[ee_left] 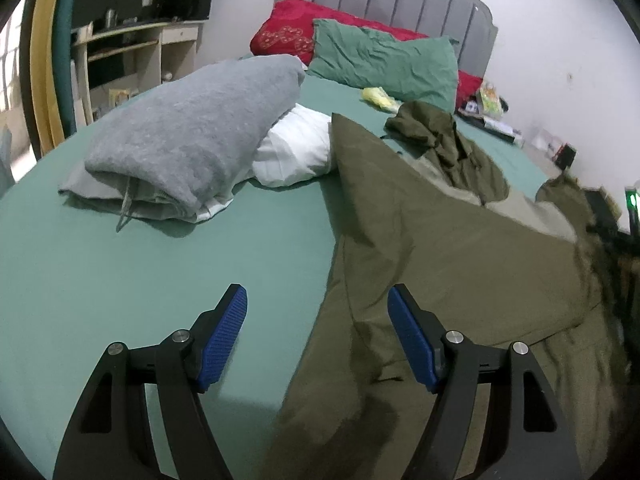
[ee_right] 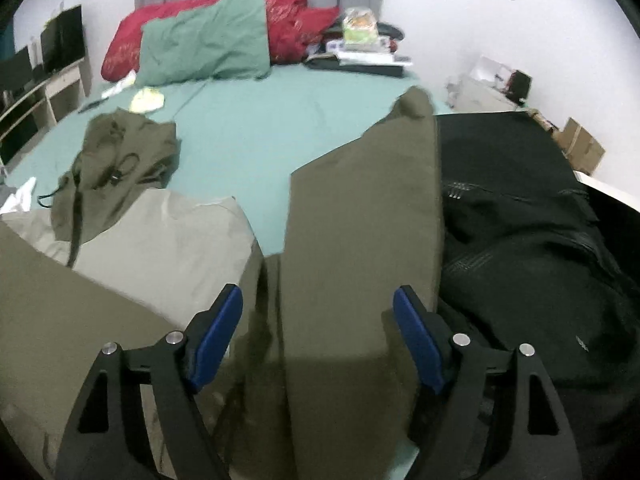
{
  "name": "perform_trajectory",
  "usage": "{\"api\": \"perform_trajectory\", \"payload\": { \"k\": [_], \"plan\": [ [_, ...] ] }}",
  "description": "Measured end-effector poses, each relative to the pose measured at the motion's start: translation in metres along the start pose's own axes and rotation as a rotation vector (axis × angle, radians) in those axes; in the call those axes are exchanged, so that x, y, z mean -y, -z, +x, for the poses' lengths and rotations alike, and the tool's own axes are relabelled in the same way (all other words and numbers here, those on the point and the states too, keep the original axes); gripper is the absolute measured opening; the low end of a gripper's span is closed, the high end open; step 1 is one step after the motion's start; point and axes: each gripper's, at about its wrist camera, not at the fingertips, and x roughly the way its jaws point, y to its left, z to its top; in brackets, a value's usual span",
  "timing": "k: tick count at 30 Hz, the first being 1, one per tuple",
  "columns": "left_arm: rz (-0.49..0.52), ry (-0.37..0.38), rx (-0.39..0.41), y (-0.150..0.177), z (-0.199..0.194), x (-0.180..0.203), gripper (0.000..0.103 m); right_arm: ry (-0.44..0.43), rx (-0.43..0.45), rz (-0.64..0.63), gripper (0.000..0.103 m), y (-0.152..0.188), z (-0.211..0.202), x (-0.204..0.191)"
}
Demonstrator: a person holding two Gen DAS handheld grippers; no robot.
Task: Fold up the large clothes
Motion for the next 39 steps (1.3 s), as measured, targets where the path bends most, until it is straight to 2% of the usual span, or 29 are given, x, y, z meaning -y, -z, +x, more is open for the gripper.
{"api": "perform_trajectory", "payload": {
  "k": [2, 4, 5, 6, 7, 9, 11, 15, 17, 19, 21, 23, 24, 26, 28, 31, 34, 36, 37, 39],
  "plan": [
    [0.030, -0.020, -0.014, 0.003, 0.006, 0.002, 0.076, 0.034, -0.043, -0.016, 0.070, -0.004, 0.024, 0.000],
    [0.036, -0.017, -0.027, 0.005, 0.009, 0.003, 0.076, 0.040, -0.133, -0.018, 0.069, -0.005, 0.056, -0.003],
    [0.037, -0.010, -0.030, 0.006, 0.009, 0.004, 0.076, 0.064, -0.177, -0.029, 0.061, -0.002, 0.069, -0.002],
    [0.039, -0.003, -0.033, 0.006, 0.008, 0.005, 0.076, 0.092, -0.210, -0.051, 0.049, 0.001, 0.079, -0.004],
    [0.040, 0.005, -0.033, 0.005, 0.006, 0.006, 0.076, 0.090, -0.205, -0.075, 0.006, 0.002, 0.080, -0.006],
    [0.043, 0.027, -0.029, 0.004, 0.002, 0.009, 0.076, 0.122, -0.161, -0.041, 0.003, -0.002, 0.067, 0.000],
    [0.047, 0.040, -0.028, 0.004, -0.003, 0.011, 0.076, 0.092, -0.089, 0.019, 0.003, -0.007, 0.038, 0.014],
    [0.035, 0.071, -0.023, 0.002, -0.012, 0.013, 0.076, -0.033, 0.027, 0.080, 0.003, -0.015, -0.036, 0.036],
    [0.026, 0.084, -0.021, 0.002, -0.017, 0.015, 0.076, -0.143, 0.088, 0.067, 0.003, -0.013, -0.073, 0.035],
    [0.021, 0.100, -0.012, 0.003, -0.023, 0.015, 0.076, -0.252, 0.096, 0.016, 0.004, -0.008, -0.104, 0.024],
    [0.024, 0.104, -0.007, 0.002, -0.027, 0.015, 0.076, -0.306, 0.055, -0.075, 0.006, 0.003, -0.115, 0.004],
    [0.022, 0.110, -0.004, 0.004, -0.030, 0.016, 0.076, -0.331, -0.063, -0.167, 0.014, 0.024, -0.111, -0.015],
    [0.022, 0.111, -0.005, 0.003, -0.031, 0.016, 0.076, -0.319, -0.141, -0.199, 0.020, 0.034, -0.102, -0.024],
    [0.019, 0.112, -0.004, 0.003, -0.033, 0.015, 0.076, -0.297, -0.232, -0.236, 0.049, 0.048, -0.093, -0.034],
    [0.014, 0.111, 0.001, 0.002, -0.036, 0.014, 0.076, -0.291, -0.194, -0.260, 0.054, 0.049, -0.096, -0.038],
    [0.010, 0.111, 0.003, 0.000, -0.036, 0.012, 0.076, -0.193, -0.082, -0.244, 0.061, 0.038, -0.112, -0.039],
    [0.004, 0.102, -0.004, 0.000, -0.031, 0.008, 0.076, -0.121, -0.013, -0.290, 0.064, 0.011, -0.104, -0.060],
    [-0.012, 0.097, -0.025, -0.001, -0.023, 0.005, 0.076, -0.145, 0.006, -0.314, 0.070, -0.003, -0.093, -0.080],
    [-0.019, 0.100, -0.032, -0.001, -0.020, 0.004, 0.076, -0.150, -0.003, -0.326, 0.075, -0.008, -0.080, -0.098],
    [-0.033, 0.105, -0.045, -0.002, -0.014, 0.004, 0.076, -0.120, -0.052, -0.342, 0.076, -0.019, -0.048, -0.127]
  ]
}}
